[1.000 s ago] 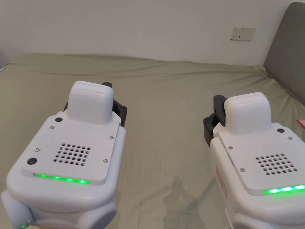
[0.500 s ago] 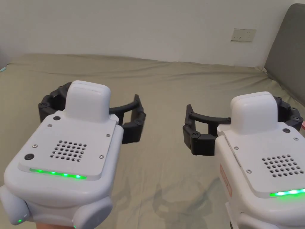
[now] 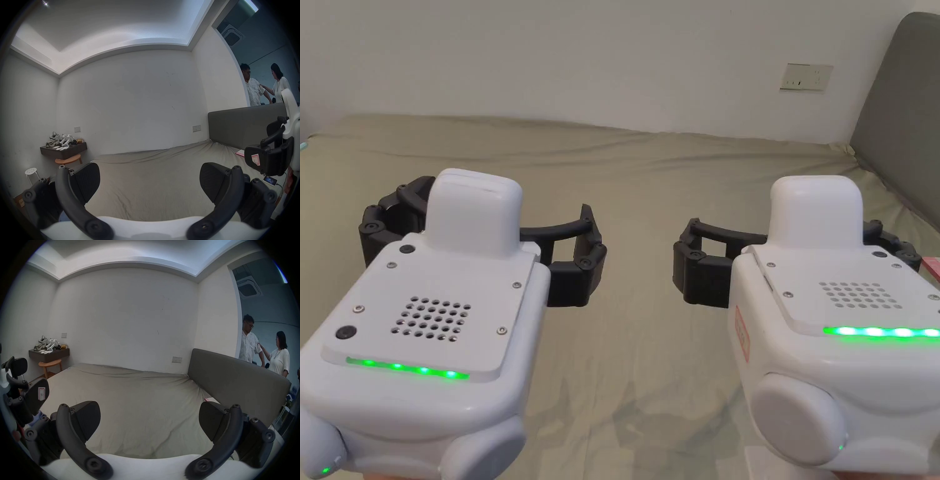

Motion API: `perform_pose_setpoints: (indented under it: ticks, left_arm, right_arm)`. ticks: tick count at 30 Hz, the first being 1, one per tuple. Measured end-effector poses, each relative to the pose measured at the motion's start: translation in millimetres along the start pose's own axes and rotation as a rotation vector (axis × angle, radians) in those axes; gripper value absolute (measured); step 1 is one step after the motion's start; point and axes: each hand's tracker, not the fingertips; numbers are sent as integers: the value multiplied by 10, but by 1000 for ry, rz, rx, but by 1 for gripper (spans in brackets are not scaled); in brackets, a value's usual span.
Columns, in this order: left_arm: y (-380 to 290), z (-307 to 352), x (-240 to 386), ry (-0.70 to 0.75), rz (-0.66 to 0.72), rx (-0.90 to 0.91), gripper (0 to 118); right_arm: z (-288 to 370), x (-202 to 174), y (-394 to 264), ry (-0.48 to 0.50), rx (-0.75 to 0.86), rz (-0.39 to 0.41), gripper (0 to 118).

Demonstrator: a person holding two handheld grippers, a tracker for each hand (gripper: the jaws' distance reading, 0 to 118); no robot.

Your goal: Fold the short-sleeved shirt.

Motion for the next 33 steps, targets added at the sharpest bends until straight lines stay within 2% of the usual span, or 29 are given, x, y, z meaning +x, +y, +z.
perform_pose_setpoints:
  ticks: [4, 8, 15, 18, 21, 26, 29, 33]
  left_arm:
    - [14, 12, 4, -3, -2, 1, 118]
    - [26, 16, 17, -6, -7, 0, 118]
    - [40, 22, 39, -13, -8, 3, 118]
    - [40, 19, 47, -14, -10, 2, 118]
    - [40, 22, 47, -15, -13, 2, 118]
    - [25, 4, 56, -8, -13, -7, 118]
    - [12, 3, 71, -4, -5, -7, 118]
    - [-17, 13, 100, 9, -2, 2, 118]
  right_arm:
    - [58, 42, 33, 61, -20, -54, 118]
    - [67, 73, 74, 74, -46, -78, 118]
    - [60, 104, 31, 82, -34, -64, 118]
    - [-33, 90, 19, 72, -82, -52, 118]
    - [-39, 81, -24, 32, -70, -76, 118]
    - [-40, 132, -49, 83, -19, -68, 118]
    - [-18, 142, -120, 65, 88, -19, 118]
    - [20, 72, -195, 12, 170, 114, 118]
